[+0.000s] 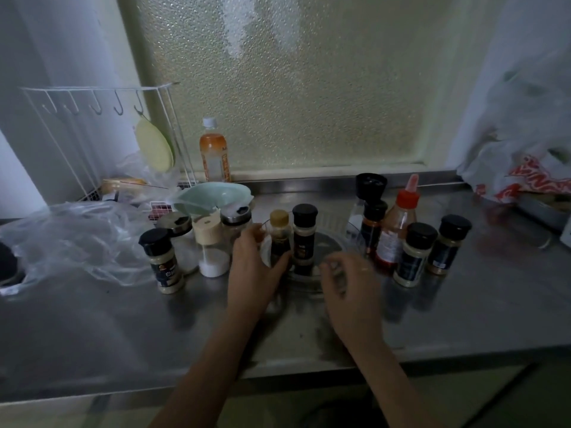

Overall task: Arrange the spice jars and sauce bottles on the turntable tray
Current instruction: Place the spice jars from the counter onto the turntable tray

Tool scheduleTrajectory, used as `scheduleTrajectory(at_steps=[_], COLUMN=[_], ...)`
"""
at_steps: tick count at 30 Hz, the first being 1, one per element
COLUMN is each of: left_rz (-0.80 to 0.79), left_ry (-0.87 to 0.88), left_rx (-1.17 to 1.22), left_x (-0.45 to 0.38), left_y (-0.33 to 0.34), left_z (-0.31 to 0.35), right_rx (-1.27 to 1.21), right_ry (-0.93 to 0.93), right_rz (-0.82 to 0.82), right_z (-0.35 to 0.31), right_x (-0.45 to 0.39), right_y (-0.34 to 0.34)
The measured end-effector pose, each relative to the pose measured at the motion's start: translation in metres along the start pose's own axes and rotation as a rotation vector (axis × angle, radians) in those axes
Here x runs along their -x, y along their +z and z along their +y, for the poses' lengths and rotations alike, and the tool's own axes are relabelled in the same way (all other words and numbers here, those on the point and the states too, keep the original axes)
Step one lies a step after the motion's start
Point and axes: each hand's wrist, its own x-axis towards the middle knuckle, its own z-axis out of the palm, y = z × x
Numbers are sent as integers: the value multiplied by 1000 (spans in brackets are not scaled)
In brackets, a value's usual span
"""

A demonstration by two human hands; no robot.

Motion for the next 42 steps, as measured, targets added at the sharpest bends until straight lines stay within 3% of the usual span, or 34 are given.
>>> scheduleTrajectory(at_steps=[3, 5, 7, 9, 13, 16, 19, 21, 23, 27, 32, 35, 37, 40, 42], left_rz=[466, 666, 672, 641, 620, 689, 777, 728, 574, 336, 73, 20, 31, 17, 149], left_ry=[117, -21, -288, -419, -474, -477, -343, -256, -173, 162, 104, 47, 31, 22, 33], left_rx=[-174, -220, -170, -161, -92, -41, 103, 222, 300, 181, 119, 69, 41, 83, 126], left_x=[5, 5, -1, -6, -11, -13, -10, -1, 9, 20, 20, 18, 17, 17, 18], left_y=[-23, -36, -42, -43, -44, -51, -55, -51, -41, -14, 12, 13, 10, 3, -8], left_z=[-2, -17, -37, -50, -55, -54, -40, -21, 1, 29, 26, 22, 18, 9, 6], right_rx=[67, 125, 136, 49, -22, -89, -214, -251, -238, -199, -118, -77, -132, -129, -67], right_ry=[65, 227, 378, 462, 457, 419, 242, 133, 109, 184, 146, 79, 32, -4, 147], right_rz=[508, 662, 657, 582, 462, 548, 617, 494, 298, 93, 51, -4, 80, 529, 732], right_z=[9, 25, 42, 56, 63, 55, 27, 13, 8, 13, 10, 7, 5, 14, 41], right_x=[-1, -8, -19, -27, -25, -22, -22, -22, -23, -22, -18, -12, -10, -18, -30], right_y=[-20, -34, -41, -43, -37, -39, -41, -33, -20, -1, 3, 4, -3, -31, -58])
